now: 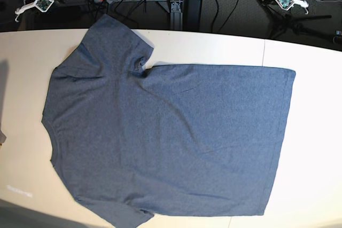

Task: Fold the T-shirt properly
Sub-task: 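Move both grippers from rest toward the shirt's shoulder corners, then grasp the shirt's shoulder edges with the left and right grippers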

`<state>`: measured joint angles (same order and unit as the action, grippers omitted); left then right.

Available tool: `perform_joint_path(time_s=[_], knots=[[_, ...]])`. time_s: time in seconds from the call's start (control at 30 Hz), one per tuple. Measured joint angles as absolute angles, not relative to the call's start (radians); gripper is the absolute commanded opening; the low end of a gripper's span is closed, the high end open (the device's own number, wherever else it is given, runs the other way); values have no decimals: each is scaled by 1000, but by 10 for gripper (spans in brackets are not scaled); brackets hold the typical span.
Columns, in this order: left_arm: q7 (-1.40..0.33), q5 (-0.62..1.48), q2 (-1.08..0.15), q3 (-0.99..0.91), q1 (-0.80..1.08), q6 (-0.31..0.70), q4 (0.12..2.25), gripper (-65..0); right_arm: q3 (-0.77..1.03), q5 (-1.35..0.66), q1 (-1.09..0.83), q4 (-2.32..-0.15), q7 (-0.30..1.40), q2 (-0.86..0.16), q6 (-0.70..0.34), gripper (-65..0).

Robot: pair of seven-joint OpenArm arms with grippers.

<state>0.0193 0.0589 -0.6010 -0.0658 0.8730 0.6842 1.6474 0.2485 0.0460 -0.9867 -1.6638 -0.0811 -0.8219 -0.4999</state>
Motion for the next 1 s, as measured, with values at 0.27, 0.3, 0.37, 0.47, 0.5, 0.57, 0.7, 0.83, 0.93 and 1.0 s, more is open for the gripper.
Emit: perform_joint_path(time_s=[0.27,0.3,0.37,0.47,0.5,0.57,0.7,0.83,0.93,1.0], knots=[[7,-88,-663,-106,881,599,1922,-456,241,108,-899,-1804,-80,-984,-500,-322],[9,-117,-669,-106,877,576,1934,-456,235,130,-875,-1801,-78,-1003,-499,-320],[8,-159,-680,-106,865,547,1940,-456,208,169,-834,-1800,-78,-1041,-498,-320],[8,-165,-682,-106,847,536,1941,-456,127,239,-785,-1800,-80,-1095,-498,-320],[8,-165,-682,-106,844,536,1941,-456,86,262,-766,-1800,-81,-1111,-498,-320],[8,-165,-682,-106,835,536,1941,-456,-4,282,-712,-1800,-78,-1139,-497,-304],[8,-187,-682,-106,825,535,1942,-456,-138,297,-570,-1778,-75,-1145,-497,-274],[8,-216,-682,-106,827,535,1942,-455,-254,341,-462,-1740,-75,-1144,-497,-274],[8,-216,-685,-105,828,535,1942,-456,-332,349,-398,-1708,-75,-1145,-497,-275],[8,-217,-691,-105,827,535,1942,-455,-384,375,-360,-1687,-82,-1145,-497,-275]])
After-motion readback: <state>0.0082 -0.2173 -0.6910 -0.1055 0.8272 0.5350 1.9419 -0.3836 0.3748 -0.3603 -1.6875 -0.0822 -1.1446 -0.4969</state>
